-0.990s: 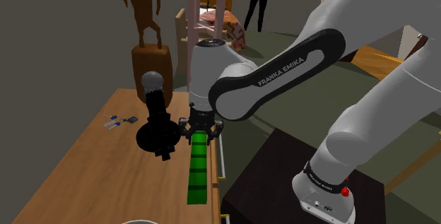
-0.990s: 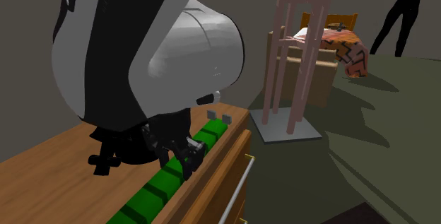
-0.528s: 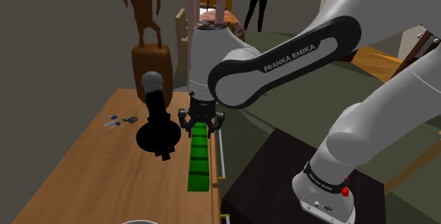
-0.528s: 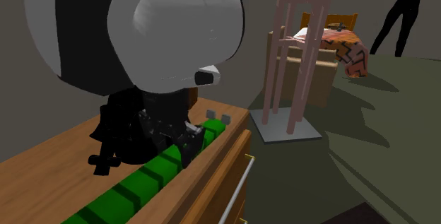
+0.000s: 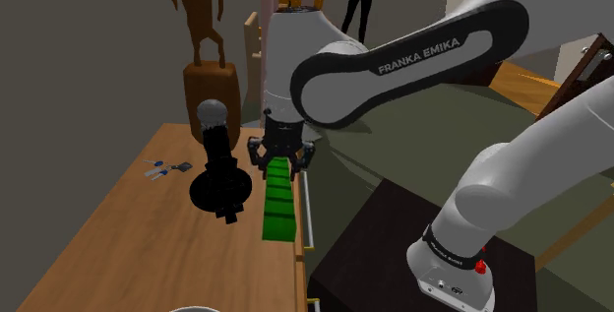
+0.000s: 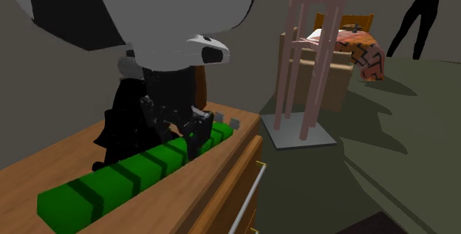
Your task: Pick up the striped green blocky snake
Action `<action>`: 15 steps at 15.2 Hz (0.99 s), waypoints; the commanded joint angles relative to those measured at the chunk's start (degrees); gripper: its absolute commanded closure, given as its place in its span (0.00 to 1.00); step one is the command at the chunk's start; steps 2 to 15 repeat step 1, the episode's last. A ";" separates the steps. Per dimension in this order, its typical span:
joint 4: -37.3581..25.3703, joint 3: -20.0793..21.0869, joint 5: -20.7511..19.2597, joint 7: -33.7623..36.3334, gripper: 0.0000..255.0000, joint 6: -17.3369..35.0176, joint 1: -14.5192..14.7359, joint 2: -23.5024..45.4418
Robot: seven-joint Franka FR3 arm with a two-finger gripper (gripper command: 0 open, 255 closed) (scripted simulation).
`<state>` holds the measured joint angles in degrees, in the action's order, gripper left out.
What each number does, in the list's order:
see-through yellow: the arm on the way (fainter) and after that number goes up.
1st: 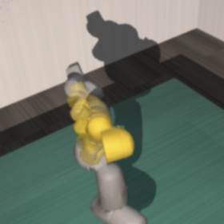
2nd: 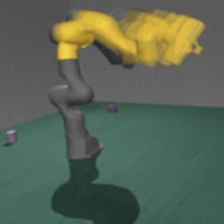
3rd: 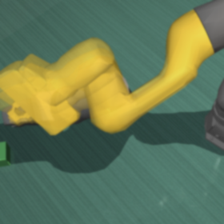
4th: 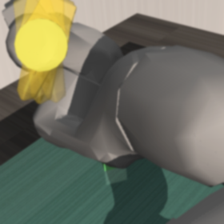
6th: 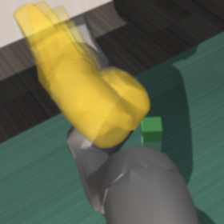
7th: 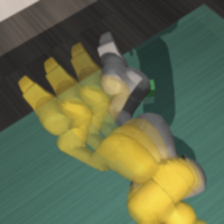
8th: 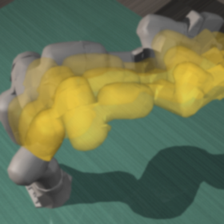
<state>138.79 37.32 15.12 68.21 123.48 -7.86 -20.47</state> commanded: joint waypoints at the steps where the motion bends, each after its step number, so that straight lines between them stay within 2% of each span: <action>1: -0.26 -0.16 0.09 -0.06 1.00 -0.57 0.07 -0.34; 15: -0.26 -0.16 0.09 -0.06 1.00 -0.57 0.07 -0.34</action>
